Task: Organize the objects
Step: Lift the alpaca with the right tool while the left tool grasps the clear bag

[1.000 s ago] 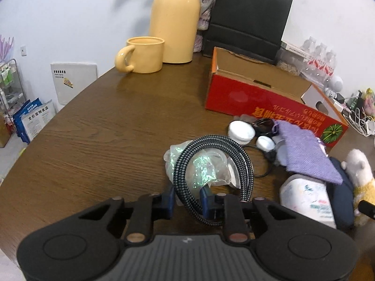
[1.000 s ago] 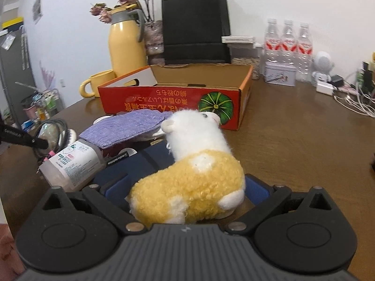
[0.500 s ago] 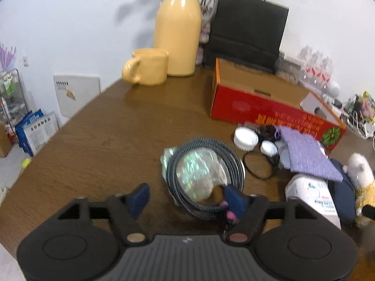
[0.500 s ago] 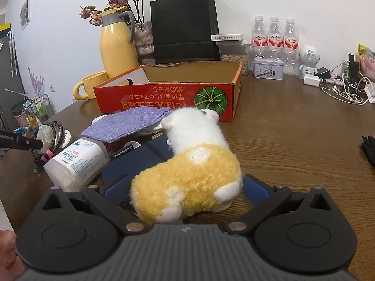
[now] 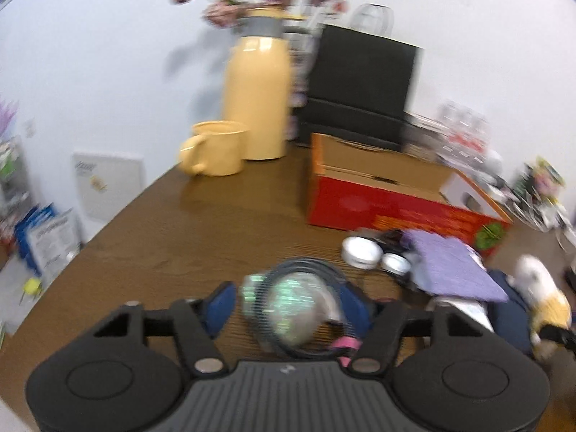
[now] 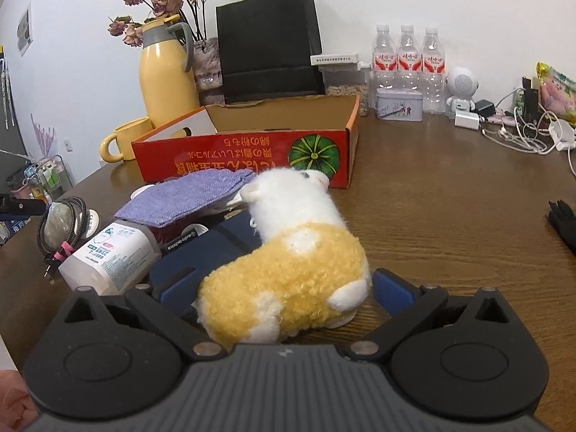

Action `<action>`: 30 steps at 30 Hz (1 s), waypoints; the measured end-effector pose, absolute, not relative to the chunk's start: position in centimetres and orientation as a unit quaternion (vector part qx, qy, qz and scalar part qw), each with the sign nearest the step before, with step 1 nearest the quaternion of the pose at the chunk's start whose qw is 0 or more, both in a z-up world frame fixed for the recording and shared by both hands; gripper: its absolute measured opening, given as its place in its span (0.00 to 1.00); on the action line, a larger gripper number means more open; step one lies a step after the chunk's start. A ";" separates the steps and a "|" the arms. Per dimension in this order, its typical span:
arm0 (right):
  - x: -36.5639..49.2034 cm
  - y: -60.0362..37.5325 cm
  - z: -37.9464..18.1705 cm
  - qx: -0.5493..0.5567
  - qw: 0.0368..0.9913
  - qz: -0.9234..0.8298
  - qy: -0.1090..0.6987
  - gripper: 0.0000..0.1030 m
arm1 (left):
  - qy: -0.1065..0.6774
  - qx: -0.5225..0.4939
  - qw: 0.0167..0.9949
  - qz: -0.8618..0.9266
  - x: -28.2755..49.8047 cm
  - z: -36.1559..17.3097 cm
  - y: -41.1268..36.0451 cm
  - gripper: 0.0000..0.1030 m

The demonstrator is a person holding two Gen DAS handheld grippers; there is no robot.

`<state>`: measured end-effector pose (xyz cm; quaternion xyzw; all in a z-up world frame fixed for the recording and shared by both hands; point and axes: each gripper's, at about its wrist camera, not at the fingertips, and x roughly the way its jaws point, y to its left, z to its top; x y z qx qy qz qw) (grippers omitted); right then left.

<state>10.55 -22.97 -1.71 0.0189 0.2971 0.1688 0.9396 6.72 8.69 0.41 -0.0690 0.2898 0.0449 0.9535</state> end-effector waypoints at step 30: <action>9.5 -24.2 -0.9 0.103 0.939 0.171 0.280 0.83 | 0.326 -0.114 0.937 0.041 8.3 0.7 9.5 0.26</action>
